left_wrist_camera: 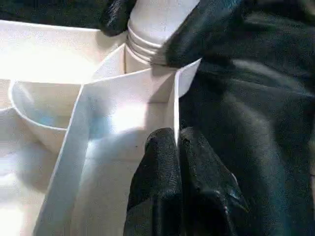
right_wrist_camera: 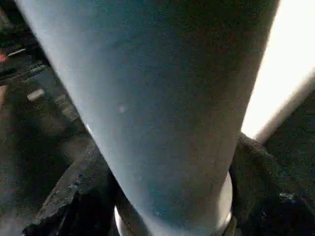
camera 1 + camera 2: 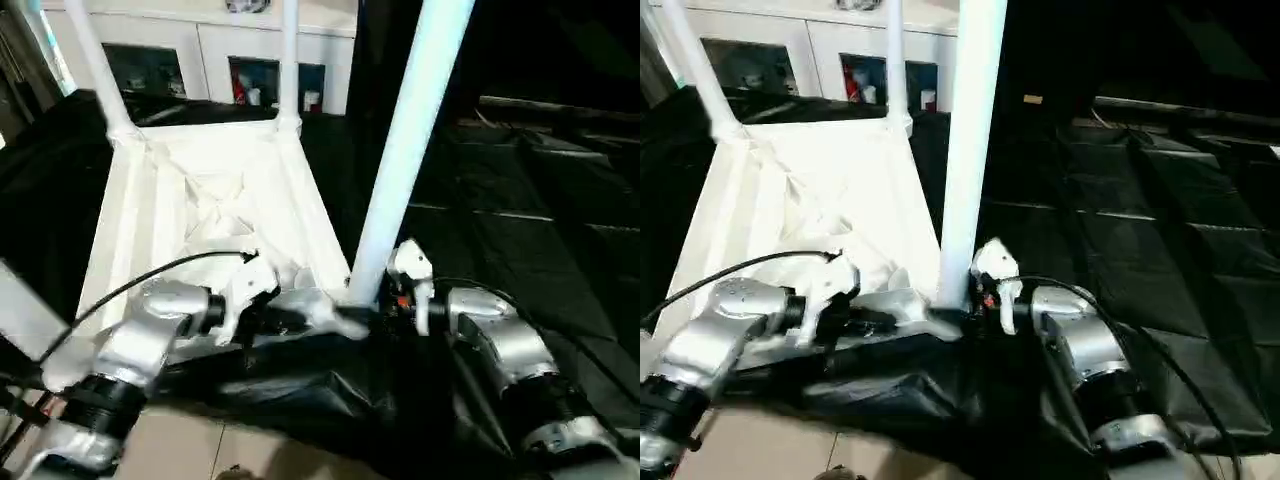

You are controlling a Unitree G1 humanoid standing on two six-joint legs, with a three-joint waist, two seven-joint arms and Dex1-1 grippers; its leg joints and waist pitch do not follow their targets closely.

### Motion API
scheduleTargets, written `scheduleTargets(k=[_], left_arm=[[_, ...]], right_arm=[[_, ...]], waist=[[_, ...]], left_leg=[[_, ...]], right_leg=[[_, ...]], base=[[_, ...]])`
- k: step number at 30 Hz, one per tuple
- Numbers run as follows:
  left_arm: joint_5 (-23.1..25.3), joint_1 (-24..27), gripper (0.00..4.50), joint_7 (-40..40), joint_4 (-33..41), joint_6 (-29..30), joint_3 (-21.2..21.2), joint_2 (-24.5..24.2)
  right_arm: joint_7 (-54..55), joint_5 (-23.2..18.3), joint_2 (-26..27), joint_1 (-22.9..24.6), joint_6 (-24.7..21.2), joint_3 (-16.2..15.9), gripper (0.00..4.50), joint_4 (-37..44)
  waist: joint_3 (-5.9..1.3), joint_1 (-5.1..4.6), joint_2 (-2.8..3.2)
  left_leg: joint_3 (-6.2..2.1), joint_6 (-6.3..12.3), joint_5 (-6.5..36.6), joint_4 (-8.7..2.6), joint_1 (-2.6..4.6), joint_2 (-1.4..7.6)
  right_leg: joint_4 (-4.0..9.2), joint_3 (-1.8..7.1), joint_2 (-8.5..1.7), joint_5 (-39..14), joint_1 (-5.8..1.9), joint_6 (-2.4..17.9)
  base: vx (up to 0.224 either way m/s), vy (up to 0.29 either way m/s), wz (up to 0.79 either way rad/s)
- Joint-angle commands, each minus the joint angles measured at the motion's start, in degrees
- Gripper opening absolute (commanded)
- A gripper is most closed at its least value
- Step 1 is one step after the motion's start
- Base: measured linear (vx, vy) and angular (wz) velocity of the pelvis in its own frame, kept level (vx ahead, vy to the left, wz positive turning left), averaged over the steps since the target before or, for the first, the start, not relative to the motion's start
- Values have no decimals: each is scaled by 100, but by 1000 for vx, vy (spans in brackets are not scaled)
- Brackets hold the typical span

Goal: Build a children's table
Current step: Rotate leg to tighten

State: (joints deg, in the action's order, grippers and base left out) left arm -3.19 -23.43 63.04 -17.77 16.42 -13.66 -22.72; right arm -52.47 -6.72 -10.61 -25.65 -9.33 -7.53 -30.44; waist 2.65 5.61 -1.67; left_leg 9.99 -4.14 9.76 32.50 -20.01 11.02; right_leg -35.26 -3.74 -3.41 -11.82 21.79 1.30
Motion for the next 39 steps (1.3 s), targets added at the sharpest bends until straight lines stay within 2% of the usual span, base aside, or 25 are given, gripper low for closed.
scheduleTargets(k=[1,6,7,9,10,11,13,14,15,16,17,18,20,22,25,27,29,32,33,35,36,39], left_arm=[[-78,-217,0,-570,-121,78,3,464],[128,-509,0,-1517,-428,187,112,947],[169,-561,0,-1722,-492,180,140,1055],[215,-607,0,-1911,-549,175,176,1161],[245,-637,0,-2000,-579,146,178,1251],[252,-641,0,-2002,-576,129,164,1285],[236,-604,0,-1849,-514,35,76,1308],[228,-580,0,-1800,-482,19,51,1294],[210,-554,0,-1731,-451,-3,33,1272],[180,-516,0,-1612,-404,-36,10,1226],[172,-507,0,-1585,-394,-46,3,1215],[133,-440,0,-1430,-327,-98,-24,1126],[89,-372,0,-1258,-247,-113,-41,1038],[28,-262,0,-925,-118,-187,-83,867],[-112,-75,0,-265,126,-240,-183,497],[-127,-25,0,-33,176,-259,-220,349],[-153,11,0,206,217,-247,-263,205],[-161,25,0,326,233,-244,-276,111],[-166,34,0,393,239,-242,-276,46],[-193,44,0,525,249,-212,-273,-37],[-202,48,0,560,255,-201,-271,-57],[-277,97,0,841,365,-99,-327,-193]], right_arm=[[918,188,455,-83,-58,-69,266,-284],[2574,166,1192,-297,-239,350,265,-709],[2806,187,1314,-348,-203,369,265,-797],[2904,234,1423,-383,-124,349,265,-852],[2860,268,1526,-398,-14,292,321,-862],[2792,270,1570,-398,32,263,321,-849],[2602,239,1627,-385,80,220,338,-774],[2544,243,1600,-382,75,189,338,-745],[2481,282,1544,-378,102,136,362,-720],[2426,345,1463,-378,139,77,372,-704],[2420,362,1445,-381,153,63,372,-708],[2203,372,1305,-378,202,0,372,-686],[1953,334,1184,-370,233,-31,372,-642],[1426,257,982,-360,217,-89,372,-542],[387,160,505,-314,289,-257,372,-293],[-30,94,317,-289,259,-283,372,-183],[-313,24,169,-287,221,-281,372,-122],[-510,-6,57,-285,221,-293,372,-90],[-664,-42,-23,-268,184,-307,372,-34],[-880,-71,-127,-241,115,-341,372,40],[-934,-72,-152,-233,101,-352,347,59],[-1104,-107,-224,-195,30,-412,340,122]], waist=[[-262,-27,0],[-252,-93,16],[-254,-102,17],[-262,-95,15],[-269,-80,14],[-269,-80,14],[-286,-69,6],[-286,-67,12],[-288,-66,-10],[-288,-62,-2],[-291,-64,-2],[-289,-69,-27],[-290,-61,-15],[-291,-70,-16],[-288,-64,-6],[-298,-62,6],[-316,-52,22],[-328,-51,20],[-324,-44,33],[-323,-27,19],[-319,-22,24],[-308,-12,36]], left_leg=[[-78,-74,1507,-391,59,239],[-109,-161,1774,-402,75,226],[-110,-168,1743,-411,60,230],[-102,-172,1767,-404,75,232],[-95,-123,1686,-401,58,231],[-95,-123,1686,-401,58,231],[-86,-64,1520,-399,31,234],[-84,-40,1452,-399,24,235],[-78,-10,1385,-394,15,232],[-73,9,1350,-388,16,231],[-70,19,1330,-386,14,229],[-64,34,1295,-385,7,228],[-71,66,1271,-385,1,237],[-76,100,1256,-384,-13,238],[-69,165,1250,-377,7,245],[-63,230,1126,-368,-10,253],[-59,262,1023,-353,12,259],[-48,313,875,-337,5,257],[-47,325,869,-334,3,252],[-42,326,896,-332,5,256],[-39,312,918,-333,1,259],[-44,243,1063,-346,14,268]], right_leg=[[526,312,-518,-1984,-173,898],[608,310,-529,-2557,-126,669],[602,314,-520,-2490,-123,649],[601,312,-514,-2384,-107,654],[584,325,-516,-2166,-120,677],[584,325,-516,-2166,-120,677],[543,331,-505,-1802,-140,721],[525,330,-502,-1646,-150,763],[508,328,-502,-1538,-161,792],[512,330,-510,-1512,-161,808],[507,330,-507,-1486,-165,816],[505,328,-500,-1457,-167,824],[497,324,-510,-1434,-185,836],[488,319,-508,-1389,-200,844],[492,322,-504,-1345,-183,892],[450,325,-485,-1031,-195,979],[411,315,-473,-707,-191,1105],[373,305,-472,-347,-213,1258],[370,304,-472,-318,-218,1286],[380,300,-475,-391,-227,1276],[380,302,-476,-437,-226,1266],[402,298,-478,-688,-208,1247]], base=[[0,0,0],[0,0,0],[0,0,0],[0,0,0],[0,0,0],[0,0,0],[0,0,0],[0,0,0],[0,0,0],[0,0,0],[0,0,0],[0,0,0],[0,0,0],[0,0,0],[0,0,0],[0,0,0],[0,0,0],[0,0,0],[0,0,0],[0,0,0],[0,0,0],[0,0,0]])
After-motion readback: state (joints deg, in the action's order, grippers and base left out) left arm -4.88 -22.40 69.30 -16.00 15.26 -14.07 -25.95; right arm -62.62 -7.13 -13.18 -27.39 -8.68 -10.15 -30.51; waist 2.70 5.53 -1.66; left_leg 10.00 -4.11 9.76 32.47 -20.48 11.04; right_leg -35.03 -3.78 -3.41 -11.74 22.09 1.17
